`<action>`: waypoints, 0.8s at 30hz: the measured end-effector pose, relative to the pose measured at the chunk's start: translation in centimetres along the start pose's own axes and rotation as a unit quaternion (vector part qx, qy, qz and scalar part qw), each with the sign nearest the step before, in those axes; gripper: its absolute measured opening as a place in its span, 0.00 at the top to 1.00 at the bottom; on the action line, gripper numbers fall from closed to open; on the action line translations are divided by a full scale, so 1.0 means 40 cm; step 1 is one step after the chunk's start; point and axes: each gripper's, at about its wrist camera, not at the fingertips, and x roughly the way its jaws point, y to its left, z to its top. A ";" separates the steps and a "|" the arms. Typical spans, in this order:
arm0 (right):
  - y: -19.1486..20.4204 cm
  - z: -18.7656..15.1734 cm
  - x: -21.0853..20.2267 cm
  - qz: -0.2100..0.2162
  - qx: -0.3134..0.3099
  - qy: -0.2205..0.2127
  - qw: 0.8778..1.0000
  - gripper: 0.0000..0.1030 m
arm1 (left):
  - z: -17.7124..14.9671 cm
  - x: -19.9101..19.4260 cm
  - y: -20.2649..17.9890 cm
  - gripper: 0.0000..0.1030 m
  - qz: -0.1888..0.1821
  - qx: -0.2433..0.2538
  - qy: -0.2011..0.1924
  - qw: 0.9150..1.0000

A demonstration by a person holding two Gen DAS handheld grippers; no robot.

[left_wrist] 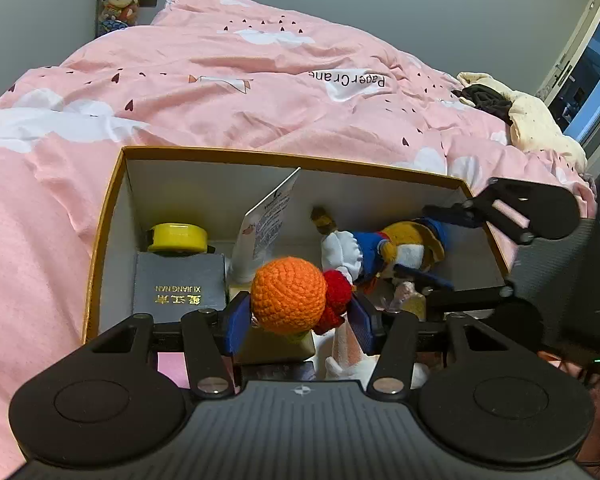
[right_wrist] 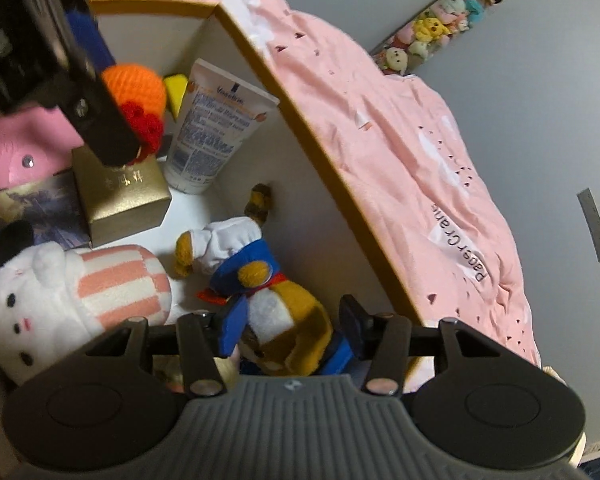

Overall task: Organize objects
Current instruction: 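Carry the ball and duck plush over the orange box and lower them, then open both tools to release the ball and duck plush into the box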

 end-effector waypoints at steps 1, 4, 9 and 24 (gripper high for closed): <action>-0.003 -0.003 -0.014 0.000 0.005 -0.002 1.000 0.50 | 0.000 0.001 -0.001 0.41 0.000 0.000 0.000 1.000; -0.012 -0.012 -0.039 0.004 0.013 0.000 1.000 0.77 | -0.001 0.004 -0.006 0.41 0.001 0.000 0.002 1.000; -0.014 -0.018 -0.030 0.001 0.018 -0.003 1.000 0.81 | -0.004 0.010 -0.017 0.41 0.002 0.004 0.005 1.000; -0.023 -0.031 -0.036 0.008 0.113 -0.008 0.994 0.82 | 0.028 0.057 -0.035 0.41 0.001 0.016 0.009 1.000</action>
